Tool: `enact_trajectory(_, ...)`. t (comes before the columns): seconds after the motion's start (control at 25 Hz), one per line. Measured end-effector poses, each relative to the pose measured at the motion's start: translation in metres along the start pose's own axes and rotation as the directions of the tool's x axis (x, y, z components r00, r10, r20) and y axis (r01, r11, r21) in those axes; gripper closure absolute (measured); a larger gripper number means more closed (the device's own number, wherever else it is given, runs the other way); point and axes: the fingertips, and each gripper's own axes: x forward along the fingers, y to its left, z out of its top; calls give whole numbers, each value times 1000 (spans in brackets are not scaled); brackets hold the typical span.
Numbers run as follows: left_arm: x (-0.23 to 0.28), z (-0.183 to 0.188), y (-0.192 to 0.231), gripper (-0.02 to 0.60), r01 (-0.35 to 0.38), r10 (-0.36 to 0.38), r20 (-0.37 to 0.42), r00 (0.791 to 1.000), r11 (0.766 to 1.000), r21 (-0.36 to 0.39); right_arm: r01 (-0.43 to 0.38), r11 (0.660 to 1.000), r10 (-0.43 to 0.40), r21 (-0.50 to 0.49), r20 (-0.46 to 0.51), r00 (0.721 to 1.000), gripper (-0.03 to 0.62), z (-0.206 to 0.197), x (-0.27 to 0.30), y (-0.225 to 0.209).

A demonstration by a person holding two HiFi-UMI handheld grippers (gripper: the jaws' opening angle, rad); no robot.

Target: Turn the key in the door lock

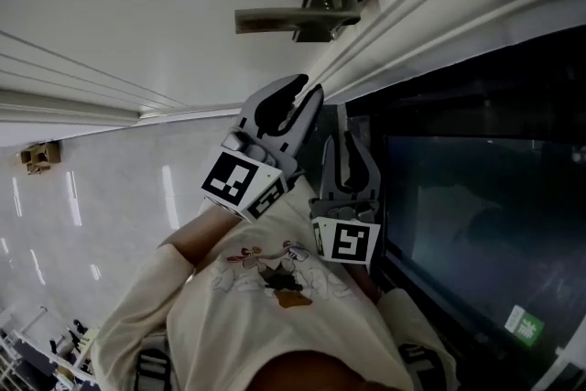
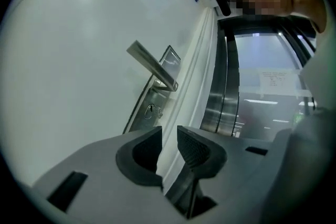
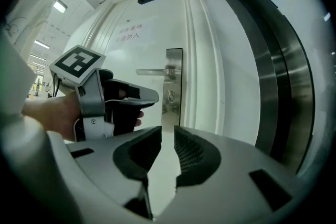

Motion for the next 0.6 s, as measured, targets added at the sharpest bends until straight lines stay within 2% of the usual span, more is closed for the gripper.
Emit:
enact_trajectory(0.12,20,8,7,486,83,-82,14,997,986,-143,18,1000,-19,8,14,1000,516,8,12,-6)
enact_trajectory(0.24,31,21,21,482,151,-134,76,988,946,-285,13,1000,-13,5,16,1000,519,13,24,-11)
enact_trajectory(0.32,35,24,30,465,167,-141,97,985,920,-356,10,1000,-10,-2,23,1000,519,20,29,-19)
enact_trajectory(0.4,40,24,34,444,157,-135,87,987,924,-348,15,1000,-15,-10,33,999,519,25,35,-27)
enact_trajectory(0.52,50,27,32,425,104,-89,72,993,961,-257,22,1000,-22,0,25,999,520,24,45,-35)
enact_trajectory(0.6,56,25,28,425,46,-34,59,998,977,-210,22,1000,-22,1,21,1000,523,23,47,-37)
